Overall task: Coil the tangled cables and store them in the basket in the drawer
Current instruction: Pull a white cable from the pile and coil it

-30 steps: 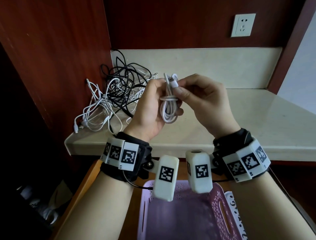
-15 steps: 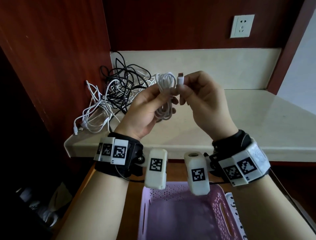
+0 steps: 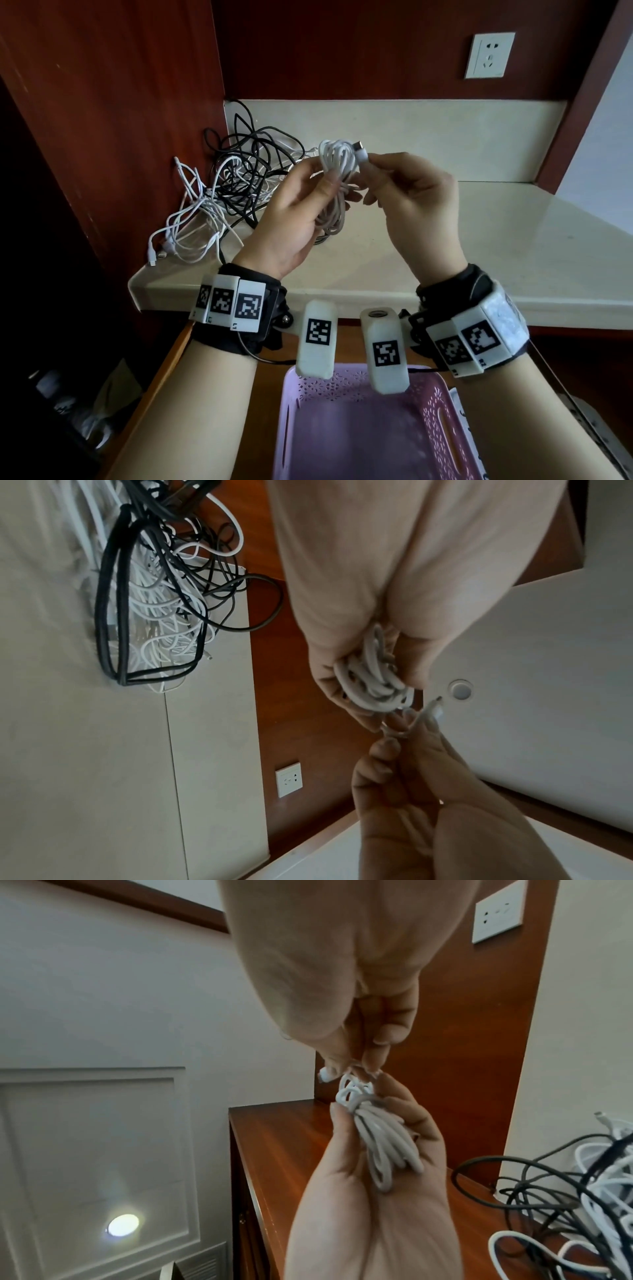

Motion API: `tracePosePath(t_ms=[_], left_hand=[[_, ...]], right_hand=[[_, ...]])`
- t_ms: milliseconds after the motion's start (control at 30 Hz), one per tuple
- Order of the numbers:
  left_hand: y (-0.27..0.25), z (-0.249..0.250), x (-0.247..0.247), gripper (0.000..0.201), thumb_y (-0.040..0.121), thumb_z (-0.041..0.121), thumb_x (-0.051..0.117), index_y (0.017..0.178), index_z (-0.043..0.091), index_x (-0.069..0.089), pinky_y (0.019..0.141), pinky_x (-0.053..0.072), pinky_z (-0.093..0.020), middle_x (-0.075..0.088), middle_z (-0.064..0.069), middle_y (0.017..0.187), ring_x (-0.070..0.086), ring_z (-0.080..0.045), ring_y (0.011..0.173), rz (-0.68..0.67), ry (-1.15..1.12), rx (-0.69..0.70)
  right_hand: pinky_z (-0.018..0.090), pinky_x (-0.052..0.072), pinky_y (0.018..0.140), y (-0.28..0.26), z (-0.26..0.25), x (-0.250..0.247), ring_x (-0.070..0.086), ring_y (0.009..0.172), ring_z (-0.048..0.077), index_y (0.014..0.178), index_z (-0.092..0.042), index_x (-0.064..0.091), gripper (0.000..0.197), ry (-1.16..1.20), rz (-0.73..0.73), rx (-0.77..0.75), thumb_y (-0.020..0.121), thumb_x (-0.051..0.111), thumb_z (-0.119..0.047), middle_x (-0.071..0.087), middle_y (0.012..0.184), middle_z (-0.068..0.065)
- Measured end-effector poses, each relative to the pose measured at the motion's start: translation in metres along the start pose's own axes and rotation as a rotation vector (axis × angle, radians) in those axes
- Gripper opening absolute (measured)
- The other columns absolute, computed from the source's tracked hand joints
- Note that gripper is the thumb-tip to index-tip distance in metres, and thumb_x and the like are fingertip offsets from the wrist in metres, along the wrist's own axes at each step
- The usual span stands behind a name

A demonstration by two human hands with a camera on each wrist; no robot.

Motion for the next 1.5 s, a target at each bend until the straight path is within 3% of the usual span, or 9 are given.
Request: tracePosePath(t_ms=[100, 467, 567, 733, 900, 1033, 1167, 1333, 1500], left_hand=[[0.000, 0.001, 0.003, 0.018, 0.100, 0.010, 0.042, 0.108, 0.013, 0.058, 0.062, 0.047, -0.016, 0.068, 0.004, 0.083, 0.064, -0.009, 0.072, -0.013, 0.077, 0.027], [-0.006, 0.012, 0.011, 0.022, 0.100, 0.015, 0.045, 0.120, 0.012, 0.055, 0.064, 0.048, -0.022, 0.067, -0.003, 0.093, 0.066, -0.013, 0.080, -0.071, 0.325, 0.140], [-0.006, 0.010, 0.015, 0.026, 0.100, 0.011, 0.046, 0.124, 0.003, 0.053, 0.061, 0.045, -0.016, 0.065, -0.003, 0.092, 0.063, -0.003, 0.075, -0.110, 0.430, 0.130], [-0.006, 0.000, 0.022, 0.030, 0.099, 0.008, 0.047, 0.130, 0.005, 0.050, 0.072, 0.048, -0.026, 0.067, -0.012, 0.101, 0.062, -0.008, 0.089, -0.158, 0.516, 0.103], [-0.005, -0.007, 0.018, 0.041, 0.099, 0.009, 0.048, 0.139, 0.014, 0.039, 0.074, 0.046, -0.024, 0.067, 0.000, 0.091, 0.061, -0.011, 0.085, -0.121, 0.489, 0.030], [-0.003, -0.010, 0.008, 0.036, 0.099, 0.009, 0.047, 0.133, 0.018, 0.043, 0.074, 0.044, -0.039, 0.066, -0.010, 0.094, 0.059, -0.025, 0.086, -0.070, 0.370, -0.010], [-0.003, -0.012, 0.004, 0.036, 0.098, 0.006, 0.045, 0.130, 0.025, 0.044, 0.066, 0.053, -0.029, 0.065, -0.010, 0.094, 0.066, -0.018, 0.083, -0.076, 0.322, -0.057], [-0.005, -0.015, 0.009, 0.035, 0.099, 0.007, 0.043, 0.121, 0.032, 0.050, 0.073, 0.056, -0.033, 0.068, -0.002, 0.094, 0.067, -0.017, 0.085, -0.119, 0.289, -0.095], [-0.008, -0.014, 0.012, 0.035, 0.100, 0.006, 0.040, 0.115, 0.036, 0.049, 0.077, 0.047, -0.043, 0.067, -0.005, 0.091, 0.067, -0.011, 0.077, -0.148, 0.323, -0.120]], right_hand=[[0.026, 0.049, 0.059, -0.001, 0.003, -0.001, 0.060, 0.056, 0.005, 0.084, -0.017, 0.072, 0.005, -0.132, -0.020, 0.018, 0.086, 0.069, -0.013, 0.068, 0.068, -0.006], [0.010, 0.041, 0.055, 0.004, -0.003, -0.004, 0.058, 0.051, -0.003, 0.077, -0.009, 0.075, 0.014, -0.214, -0.139, 0.099, 0.087, 0.068, -0.016, 0.067, 0.061, -0.009], [0.011, 0.040, 0.051, 0.005, 0.003, -0.008, 0.057, 0.048, 0.001, 0.073, -0.007, 0.075, 0.015, -0.264, -0.165, 0.146, 0.084, 0.070, -0.017, 0.065, 0.057, -0.010], [0.018, 0.044, 0.046, 0.007, 0.018, -0.017, 0.059, 0.044, 0.007, 0.070, 0.001, 0.069, 0.014, -0.208, -0.080, 0.264, 0.078, 0.072, -0.009, 0.066, 0.057, 0.008], [0.023, 0.050, 0.045, 0.006, 0.022, -0.014, 0.065, 0.050, 0.016, 0.087, -0.011, 0.055, 0.019, -0.169, -0.027, 0.243, 0.079, 0.072, -0.008, 0.060, 0.077, 0.003], [0.021, 0.050, 0.051, 0.005, 0.024, -0.003, 0.064, 0.053, 0.011, 0.094, -0.009, 0.056, 0.019, -0.089, -0.169, 0.237, 0.082, 0.069, -0.004, 0.057, 0.083, -0.002], [0.016, 0.045, 0.049, 0.004, 0.027, -0.003, 0.057, 0.049, 0.006, 0.098, -0.011, 0.052, 0.024, -0.049, -0.210, 0.214, 0.083, 0.069, -0.003, 0.050, 0.083, -0.003], [0.028, 0.049, 0.052, 0.002, 0.034, 0.003, 0.055, 0.054, 0.014, 0.111, -0.015, 0.049, 0.025, -0.029, -0.236, 0.192, 0.090, 0.062, -0.010, 0.052, 0.092, -0.004], [0.013, 0.044, 0.068, -0.001, 0.031, 0.009, 0.054, 0.074, 0.001, 0.129, -0.008, 0.050, 0.035, -0.344, -0.313, -0.054, 0.096, 0.049, -0.016, 0.047, 0.109, -0.005]])
Point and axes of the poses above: each hand's wrist, its own y-axis towards the middle knuckle, its own x-axis out of the palm, z = x × y, the point moved 7 cm from there along y, towards the middle knuckle
